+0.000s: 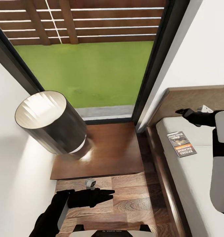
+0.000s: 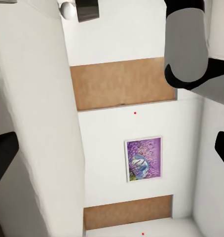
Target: In the bedroom, move the book from the bed onto either nightstand, and place the two sandals side by side next to the bed.
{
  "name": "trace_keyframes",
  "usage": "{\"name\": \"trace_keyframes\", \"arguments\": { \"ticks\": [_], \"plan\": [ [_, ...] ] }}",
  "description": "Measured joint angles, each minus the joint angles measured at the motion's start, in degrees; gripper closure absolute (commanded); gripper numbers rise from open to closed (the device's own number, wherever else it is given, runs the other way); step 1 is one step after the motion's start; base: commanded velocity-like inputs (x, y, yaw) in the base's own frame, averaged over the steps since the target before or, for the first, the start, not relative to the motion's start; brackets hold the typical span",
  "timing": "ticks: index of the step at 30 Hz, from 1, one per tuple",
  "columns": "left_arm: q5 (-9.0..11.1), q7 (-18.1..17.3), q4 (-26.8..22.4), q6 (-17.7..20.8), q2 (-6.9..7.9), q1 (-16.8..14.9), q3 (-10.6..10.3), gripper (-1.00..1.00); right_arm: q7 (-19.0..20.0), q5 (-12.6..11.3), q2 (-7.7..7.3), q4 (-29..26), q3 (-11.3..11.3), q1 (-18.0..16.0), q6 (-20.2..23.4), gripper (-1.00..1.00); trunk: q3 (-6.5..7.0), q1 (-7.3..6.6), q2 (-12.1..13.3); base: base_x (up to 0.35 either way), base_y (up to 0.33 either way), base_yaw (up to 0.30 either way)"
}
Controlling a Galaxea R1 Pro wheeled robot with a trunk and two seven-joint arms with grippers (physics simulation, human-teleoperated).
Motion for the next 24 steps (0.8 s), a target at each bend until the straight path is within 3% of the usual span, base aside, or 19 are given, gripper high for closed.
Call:
{"name": "trace_keyframes", "arguments": {
  "ticks": [2, 3, 6, 19, 24],
  "plan": [
    [-0.02, 0.00, 0.04, -0.05, -0.02, 0.00, 0.00, -1.00, 0.12, -0.14, -0.01, 0.01, 3.74, 3.54, 0.00, -1.00, 0.36, -0.44, 0.80, 0.000, 0.000, 0.000],
    [-0.03, 0.00, 0.06, -0.07, -0.05, 0.00, 0.00, -1.00, 0.27, -0.35, -0.03, 0.03, 7.37, 4.84, -0.06, -1.00, 0.54, -0.66, 1.20, 0.000, 0.000, 0.000],
    [-0.03, 0.00, 0.06, -0.07, -0.06, 0.00, 0.00, -1.00, 0.23, -0.07, -0.04, 0.18, 9.57, 5.45, 0.00, -1.00, 1.08, -1.32, 2.41, 0.000, 0.000, 0.000],
    [-0.09, 0.00, 0.15, -0.07, 0.00, 0.00, 0.00, -1.00, 0.31, -0.11, -0.12, 0.60, 10.56, 5.74, 0.00, -1.00, 3.42, -4.18, 7.62, 0.000, 0.000, 0.000],
    [-0.27, 0.00, 0.33, -0.21, -0.01, 0.00, -0.05, -1.00, 0.36, -0.68, -0.64, 6.01, 10.50, 5.74, 0.01, -1.00, 4.31, -5.27, 9.63, 0.000, 0.000, 0.000]
  ]
}}
